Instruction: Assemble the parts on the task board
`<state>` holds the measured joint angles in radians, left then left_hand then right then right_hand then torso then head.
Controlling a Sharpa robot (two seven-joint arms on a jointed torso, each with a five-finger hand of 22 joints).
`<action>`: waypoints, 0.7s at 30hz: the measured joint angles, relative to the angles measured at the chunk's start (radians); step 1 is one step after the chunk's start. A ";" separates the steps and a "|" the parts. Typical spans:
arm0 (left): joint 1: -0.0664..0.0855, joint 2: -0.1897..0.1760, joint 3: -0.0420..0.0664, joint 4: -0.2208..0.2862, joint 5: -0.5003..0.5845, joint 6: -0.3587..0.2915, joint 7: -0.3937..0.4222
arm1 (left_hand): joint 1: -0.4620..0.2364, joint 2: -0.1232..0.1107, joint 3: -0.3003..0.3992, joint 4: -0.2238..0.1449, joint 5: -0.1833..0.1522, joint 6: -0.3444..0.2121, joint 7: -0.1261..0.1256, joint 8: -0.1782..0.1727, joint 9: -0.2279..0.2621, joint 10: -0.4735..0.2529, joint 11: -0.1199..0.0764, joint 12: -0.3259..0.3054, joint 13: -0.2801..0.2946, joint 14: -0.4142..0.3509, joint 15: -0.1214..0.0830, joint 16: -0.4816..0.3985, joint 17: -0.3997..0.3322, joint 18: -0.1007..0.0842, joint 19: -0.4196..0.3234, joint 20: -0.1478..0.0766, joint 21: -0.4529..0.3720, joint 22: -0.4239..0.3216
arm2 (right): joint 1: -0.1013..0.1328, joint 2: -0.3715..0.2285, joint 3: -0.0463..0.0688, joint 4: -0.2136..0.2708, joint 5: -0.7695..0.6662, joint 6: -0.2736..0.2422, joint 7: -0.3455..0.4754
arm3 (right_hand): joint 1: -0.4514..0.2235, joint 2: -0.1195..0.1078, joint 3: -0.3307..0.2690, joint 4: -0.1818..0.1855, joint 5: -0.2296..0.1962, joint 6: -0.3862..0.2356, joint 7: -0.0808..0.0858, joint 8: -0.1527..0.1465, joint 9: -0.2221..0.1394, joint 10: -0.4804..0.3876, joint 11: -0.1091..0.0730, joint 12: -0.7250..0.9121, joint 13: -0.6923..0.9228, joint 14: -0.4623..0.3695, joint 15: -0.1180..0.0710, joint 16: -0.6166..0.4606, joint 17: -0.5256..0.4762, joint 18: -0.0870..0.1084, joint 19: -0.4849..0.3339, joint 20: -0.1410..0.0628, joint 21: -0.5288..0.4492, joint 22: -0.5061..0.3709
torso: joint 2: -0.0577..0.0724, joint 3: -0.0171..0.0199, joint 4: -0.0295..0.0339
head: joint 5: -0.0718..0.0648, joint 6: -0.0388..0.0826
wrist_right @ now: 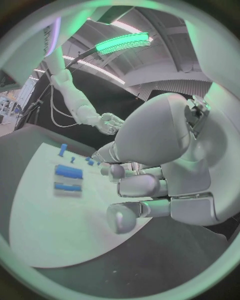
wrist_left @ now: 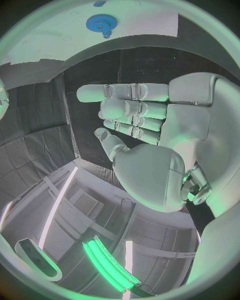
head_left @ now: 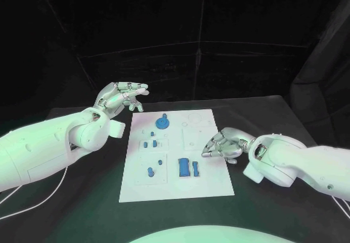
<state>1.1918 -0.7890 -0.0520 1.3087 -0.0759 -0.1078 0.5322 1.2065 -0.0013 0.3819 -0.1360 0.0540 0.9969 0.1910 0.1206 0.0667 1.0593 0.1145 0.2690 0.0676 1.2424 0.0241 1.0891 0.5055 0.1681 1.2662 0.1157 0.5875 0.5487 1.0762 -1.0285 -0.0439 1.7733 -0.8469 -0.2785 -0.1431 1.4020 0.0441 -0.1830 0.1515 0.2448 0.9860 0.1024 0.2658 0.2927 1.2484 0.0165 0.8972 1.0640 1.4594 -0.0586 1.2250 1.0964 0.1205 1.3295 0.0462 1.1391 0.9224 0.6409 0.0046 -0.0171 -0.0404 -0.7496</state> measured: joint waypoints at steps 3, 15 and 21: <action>0.000 0.008 0.000 -0.017 0.010 -0.003 0.009 | -0.010 -0.001 -0.025 0.010 0.000 0.000 0.000 0.008 0.001 0.000 0.000 0.010 0.000 -0.074 0.006 -0.090 -0.078 0.000 -0.054 0.009 -0.056 -0.032 | 0.034 0.023 0.000 -0.083 0.137 -0.024 0.106 | 0.031 0.021 0.018 -0.018 -0.004 -0.028 0.018 -0.031 -0.012 -0.123 0.017 -0.254 -0.188 -0.083 0.016 -0.243 -0.255 0.051 -0.125 0.014 -0.248 -0.301 | -0.008 -0.0036 -0.0005 | -0.004 0.013; -0.005 0.066 0.000 -0.127 0.081 -0.017 0.019 | -0.005 0.004 -0.070 0.031 0.000 -0.022 0.010 0.002 -0.001 -0.034 0.034 -0.042 -0.005 -0.273 0.086 -0.600 -0.310 -0.006 -0.349 0.090 -0.384 -0.255 | 0.076 0.232 0.003 -0.469 0.498 -0.055 0.409 | 0.103 0.047 0.049 -0.031 -0.050 -0.037 0.079 -0.142 -0.094 -0.192 0.096 -0.710 -0.684 -0.300 0.114 -0.896 -0.667 0.051 -0.286 0.106 -0.725 -0.643 | -0.061 -0.0195 -0.0020 | -0.009 0.096; -0.016 0.121 0.000 -0.200 0.124 -0.026 0.017 | 0.008 0.017 -0.104 0.037 0.000 -0.029 0.014 -0.024 -0.001 -0.057 0.057 -0.103 -0.005 -0.338 0.126 -0.794 -0.394 0.006 -0.465 0.147 -0.480 -0.330 | 0.079 0.328 0.008 -0.600 0.567 -0.043 0.487 | 0.102 0.047 0.067 -0.042 -0.073 -0.022 0.084 -0.197 -0.146 -0.160 0.116 -0.799 -0.858 -0.338 0.152 -1.076 -0.804 0.051 -0.307 0.153 -0.889 -0.758 | -0.080 -0.0214 -0.0069 | -0.004 0.134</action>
<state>1.1754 -0.6684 -0.0517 1.1089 0.0479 -0.1342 0.5492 1.2147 0.0155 0.2781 -0.0986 0.0540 0.9681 0.2051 0.0967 0.0656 1.0022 0.1716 0.1663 0.0628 0.9040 0.1502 0.2951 0.1117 0.1744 0.8010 0.2629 0.1070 0.2189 1.1554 -0.7005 -0.0360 1.1730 -0.2794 -0.3215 0.3440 1.5038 0.0908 -0.1159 0.1099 0.1715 0.9645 0.1861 0.0689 0.1465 1.0888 0.1328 0.0987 0.2064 1.1215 0.0932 0.1485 0.2928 0.1712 1.0224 0.1994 0.2502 0.1640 0.5606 -0.0168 -0.0240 -0.0444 -0.6152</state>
